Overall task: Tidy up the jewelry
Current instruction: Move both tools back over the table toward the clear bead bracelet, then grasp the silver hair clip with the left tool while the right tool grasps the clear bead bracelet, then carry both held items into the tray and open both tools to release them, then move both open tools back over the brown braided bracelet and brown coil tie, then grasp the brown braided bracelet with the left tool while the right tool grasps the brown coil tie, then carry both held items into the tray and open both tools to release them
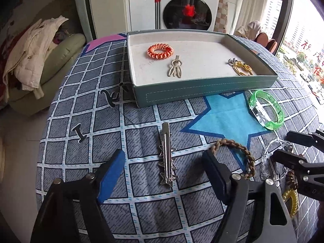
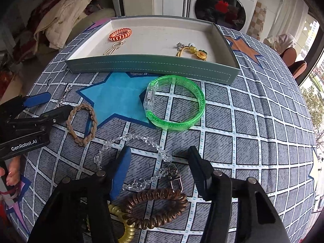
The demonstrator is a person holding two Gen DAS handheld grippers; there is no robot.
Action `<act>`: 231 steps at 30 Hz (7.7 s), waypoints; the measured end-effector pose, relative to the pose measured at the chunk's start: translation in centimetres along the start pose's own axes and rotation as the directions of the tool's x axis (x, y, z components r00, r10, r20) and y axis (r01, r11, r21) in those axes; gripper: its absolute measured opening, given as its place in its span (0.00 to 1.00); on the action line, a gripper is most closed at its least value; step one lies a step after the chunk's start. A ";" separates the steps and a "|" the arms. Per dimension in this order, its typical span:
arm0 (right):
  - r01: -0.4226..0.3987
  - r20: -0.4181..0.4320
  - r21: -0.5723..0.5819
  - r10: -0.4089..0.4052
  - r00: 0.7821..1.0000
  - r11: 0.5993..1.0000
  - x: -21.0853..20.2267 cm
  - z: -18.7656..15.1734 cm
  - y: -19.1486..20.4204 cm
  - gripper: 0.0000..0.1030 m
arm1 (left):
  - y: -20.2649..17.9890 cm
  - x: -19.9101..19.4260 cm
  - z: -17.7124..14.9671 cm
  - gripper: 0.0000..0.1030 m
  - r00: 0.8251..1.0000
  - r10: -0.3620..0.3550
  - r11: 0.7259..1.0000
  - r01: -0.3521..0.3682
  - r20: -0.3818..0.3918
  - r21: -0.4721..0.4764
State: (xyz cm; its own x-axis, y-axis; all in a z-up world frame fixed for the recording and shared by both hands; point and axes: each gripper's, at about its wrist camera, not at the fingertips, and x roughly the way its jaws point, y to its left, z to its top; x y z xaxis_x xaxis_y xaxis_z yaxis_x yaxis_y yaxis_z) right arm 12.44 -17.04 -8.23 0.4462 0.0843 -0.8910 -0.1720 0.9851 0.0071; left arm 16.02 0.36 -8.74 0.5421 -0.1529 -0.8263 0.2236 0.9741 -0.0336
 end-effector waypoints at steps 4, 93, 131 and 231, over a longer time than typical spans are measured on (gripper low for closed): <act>-0.004 -0.004 -0.024 0.004 1.000 1.000 0.0 0.0 0.5 0.41 | -0.1 -0.3 0.1 0.73 1.000 -0.005 1.000 0.005 0.008 0.010; -0.093 0.145 0.306 0.050 0.988 0.948 7.0 15.1 -10.5 0.45 | -7.0 8.1 15.1 0.31 0.998 0.051 0.989 -0.054 0.022 0.137; -0.154 0.271 0.315 0.067 0.960 0.937 -2.5 7.5 -8.3 0.81 | -3.6 0.7 12.8 0.53 0.993 -0.012 0.999 0.007 0.119 0.039; -0.094 0.160 0.148 0.070 0.985 0.985 -5.8 -0.8 -4.2 0.13 | -3.1 -6.7 3.1 0.26 0.970 -0.209 0.978 0.207 0.123 0.034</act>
State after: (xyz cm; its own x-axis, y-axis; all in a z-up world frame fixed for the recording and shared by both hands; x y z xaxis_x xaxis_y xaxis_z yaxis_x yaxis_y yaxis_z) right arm 9.85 -21.80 -3.49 0.5679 0.1756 -0.8041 -0.0812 0.9842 0.1576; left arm 14.14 -2.18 -1.34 0.5785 -0.3727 -0.7256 0.3579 0.9153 -0.1847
